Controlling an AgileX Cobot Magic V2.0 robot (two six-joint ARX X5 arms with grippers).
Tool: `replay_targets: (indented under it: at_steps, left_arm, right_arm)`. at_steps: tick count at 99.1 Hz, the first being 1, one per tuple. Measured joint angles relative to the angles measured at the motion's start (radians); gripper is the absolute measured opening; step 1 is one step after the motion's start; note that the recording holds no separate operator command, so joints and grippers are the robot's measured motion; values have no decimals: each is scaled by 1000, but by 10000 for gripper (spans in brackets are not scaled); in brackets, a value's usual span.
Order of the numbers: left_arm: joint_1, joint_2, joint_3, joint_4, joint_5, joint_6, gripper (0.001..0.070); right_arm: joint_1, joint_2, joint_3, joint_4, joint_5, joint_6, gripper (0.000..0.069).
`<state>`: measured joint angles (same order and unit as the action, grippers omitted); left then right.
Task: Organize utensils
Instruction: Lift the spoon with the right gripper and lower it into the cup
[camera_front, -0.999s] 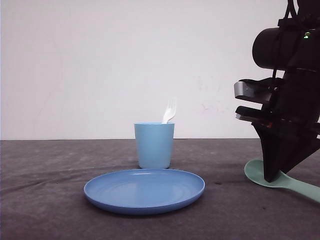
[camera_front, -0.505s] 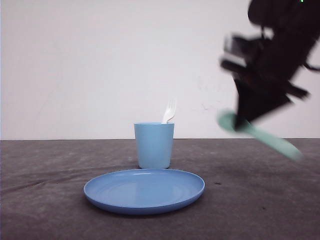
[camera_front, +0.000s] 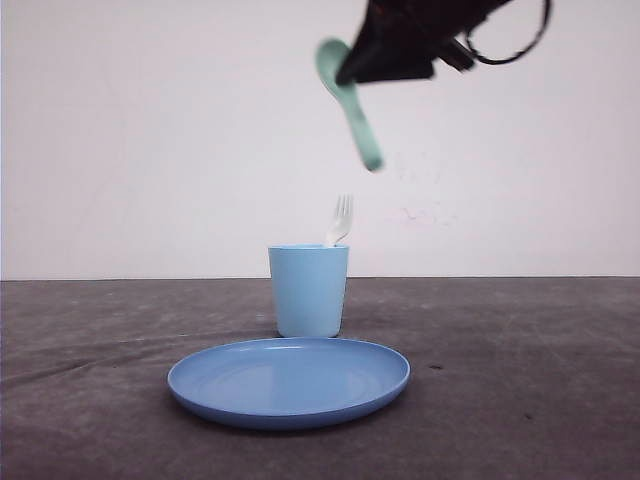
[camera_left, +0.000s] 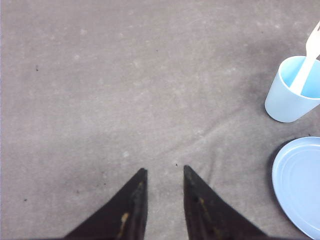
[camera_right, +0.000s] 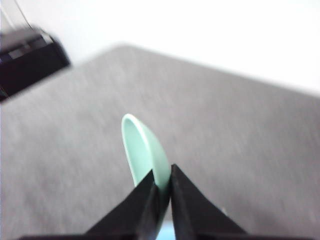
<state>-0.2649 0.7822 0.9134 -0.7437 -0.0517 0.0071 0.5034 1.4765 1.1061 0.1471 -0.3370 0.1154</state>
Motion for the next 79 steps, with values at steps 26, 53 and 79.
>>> replay_targets:
  at_steps: [26, 53, 79]
  left_arm:
    - [0, 0, 0, -1, 0, 0, 118]
    - [0, 0, 0, -2, 0, 0, 118]
    - [0, 0, 0, -2, 0, 0, 118]
  right_arm:
    - [48, 94, 0, 190, 2, -81, 26]
    - [64, 257, 0, 344, 3, -155, 26]
    - [63, 366, 0, 364, 53, -161, 26]
